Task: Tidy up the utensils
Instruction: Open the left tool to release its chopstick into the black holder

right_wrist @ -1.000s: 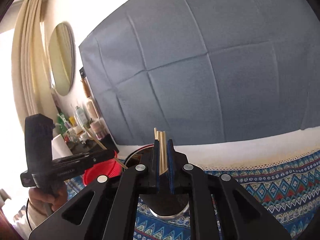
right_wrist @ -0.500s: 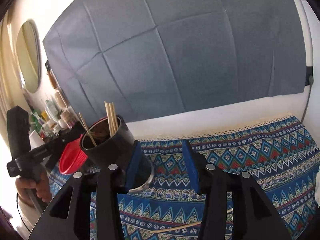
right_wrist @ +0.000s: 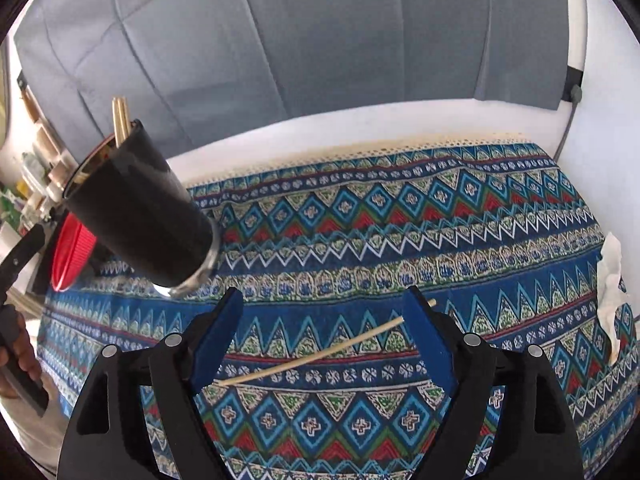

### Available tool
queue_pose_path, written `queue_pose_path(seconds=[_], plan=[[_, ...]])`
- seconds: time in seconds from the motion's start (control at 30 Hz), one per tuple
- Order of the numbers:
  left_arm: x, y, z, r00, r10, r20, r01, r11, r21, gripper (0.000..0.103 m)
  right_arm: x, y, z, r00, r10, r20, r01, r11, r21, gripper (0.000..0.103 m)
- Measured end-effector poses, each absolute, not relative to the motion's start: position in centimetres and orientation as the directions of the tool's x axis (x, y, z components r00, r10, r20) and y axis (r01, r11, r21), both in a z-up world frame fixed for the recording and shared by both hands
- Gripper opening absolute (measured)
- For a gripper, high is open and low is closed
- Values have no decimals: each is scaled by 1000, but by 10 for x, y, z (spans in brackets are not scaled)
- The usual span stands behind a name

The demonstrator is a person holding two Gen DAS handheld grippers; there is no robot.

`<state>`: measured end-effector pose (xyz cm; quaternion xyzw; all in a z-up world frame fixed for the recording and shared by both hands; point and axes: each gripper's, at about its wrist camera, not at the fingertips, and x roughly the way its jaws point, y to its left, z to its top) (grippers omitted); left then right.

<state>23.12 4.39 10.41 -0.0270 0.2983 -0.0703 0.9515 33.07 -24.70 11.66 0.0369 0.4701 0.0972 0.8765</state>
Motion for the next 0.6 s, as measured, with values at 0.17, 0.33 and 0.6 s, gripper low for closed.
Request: queue_pose_path(seconds=[0.17,0.33,0.6], plan=[[228,44,73,747,-152,-647,129,988,-84,97,327,-248,93,471,143,-870,-93,989,112,81],[229,35,42,700,-148,-698,149,987,-60,97,334,-254,73,392,123,-912,-30,992,121,81],[240,25,12,627,-148,-765,150,986,-68,97,354,-257,52,306,110,-946,90,986,144,86]])
